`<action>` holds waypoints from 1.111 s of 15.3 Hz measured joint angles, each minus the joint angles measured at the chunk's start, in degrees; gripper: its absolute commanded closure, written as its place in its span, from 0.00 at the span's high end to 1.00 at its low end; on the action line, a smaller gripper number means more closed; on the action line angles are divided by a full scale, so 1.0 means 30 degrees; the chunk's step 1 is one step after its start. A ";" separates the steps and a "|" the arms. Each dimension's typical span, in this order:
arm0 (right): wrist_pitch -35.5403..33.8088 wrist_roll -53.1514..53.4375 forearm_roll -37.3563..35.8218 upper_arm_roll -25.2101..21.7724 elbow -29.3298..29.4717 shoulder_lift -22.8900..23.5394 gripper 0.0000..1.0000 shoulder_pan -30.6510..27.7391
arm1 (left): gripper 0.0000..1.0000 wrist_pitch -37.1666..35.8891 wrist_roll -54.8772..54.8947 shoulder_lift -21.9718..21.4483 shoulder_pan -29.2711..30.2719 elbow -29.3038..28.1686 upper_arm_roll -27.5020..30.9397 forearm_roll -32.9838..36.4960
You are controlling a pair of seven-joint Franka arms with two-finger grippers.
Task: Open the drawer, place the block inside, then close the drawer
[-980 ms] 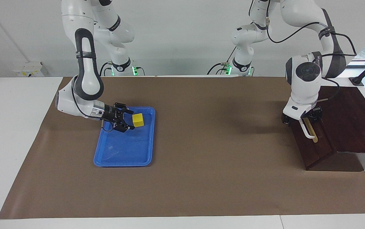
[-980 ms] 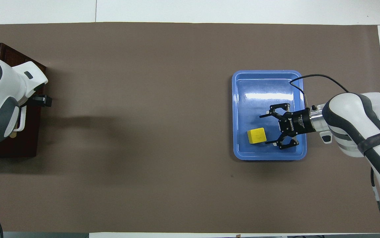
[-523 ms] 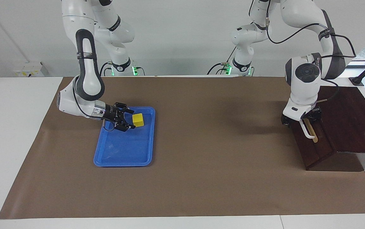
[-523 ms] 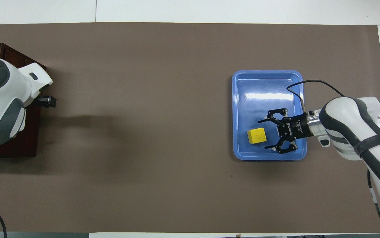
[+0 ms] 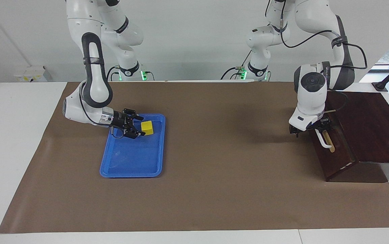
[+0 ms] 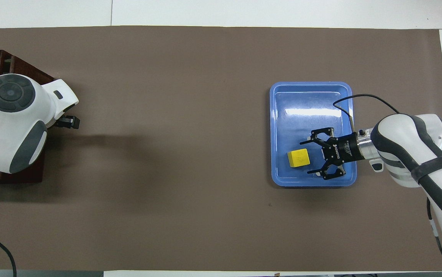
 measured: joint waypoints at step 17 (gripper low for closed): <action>-0.2447 0.5538 0.0018 0.0097 0.5622 -0.0357 0.00 0.0606 | 1.00 -0.1089 -0.0098 -0.0045 -0.2864 0.0003 -0.0068 0.0052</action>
